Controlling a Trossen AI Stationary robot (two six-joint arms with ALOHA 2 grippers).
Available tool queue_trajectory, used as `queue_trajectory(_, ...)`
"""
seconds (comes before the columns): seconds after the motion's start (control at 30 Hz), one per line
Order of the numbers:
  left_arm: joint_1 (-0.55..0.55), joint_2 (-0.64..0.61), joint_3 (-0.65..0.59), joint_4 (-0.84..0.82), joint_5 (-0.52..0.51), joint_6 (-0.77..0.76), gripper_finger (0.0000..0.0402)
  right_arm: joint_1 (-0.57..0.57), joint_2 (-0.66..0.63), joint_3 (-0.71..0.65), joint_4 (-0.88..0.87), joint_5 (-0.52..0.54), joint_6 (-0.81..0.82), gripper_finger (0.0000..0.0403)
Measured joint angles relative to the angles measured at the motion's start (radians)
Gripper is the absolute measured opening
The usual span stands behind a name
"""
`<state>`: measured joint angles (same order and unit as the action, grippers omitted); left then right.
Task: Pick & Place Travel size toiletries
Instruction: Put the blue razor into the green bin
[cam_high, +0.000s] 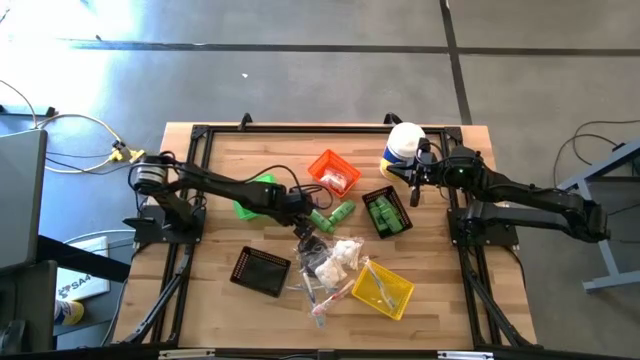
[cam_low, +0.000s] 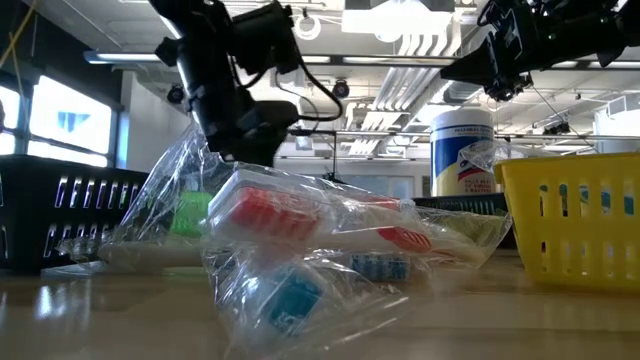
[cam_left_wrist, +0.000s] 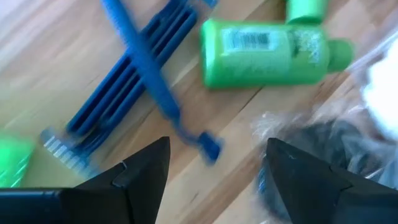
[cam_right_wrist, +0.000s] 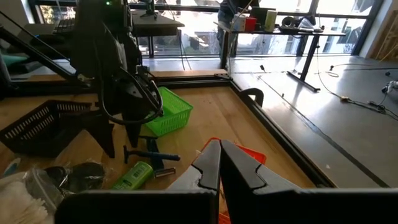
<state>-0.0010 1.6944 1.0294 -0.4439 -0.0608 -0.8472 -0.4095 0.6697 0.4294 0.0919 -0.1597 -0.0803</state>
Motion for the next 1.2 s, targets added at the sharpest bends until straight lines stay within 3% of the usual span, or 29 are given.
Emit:
queue_trajectory(0.5,0.0,0.012,0.0,0.0,-0.002,-0.022,0.0258,0.0,0.0,0.0,0.0,0.0,0.0,0.0003)
queue_trajectory(0.87,0.0,0.012,0.0,0.0,-0.004,-0.041,0.0165,0.0,0.0,0.0,-0.001,0.0,0.0,0.0003)
queue_trajectory(1.2,0.0,0.012,0.0,0.0,-0.004,-0.052,0.0108,0.0,0.0,0.0,-0.002,0.0,0.0,0.0003)
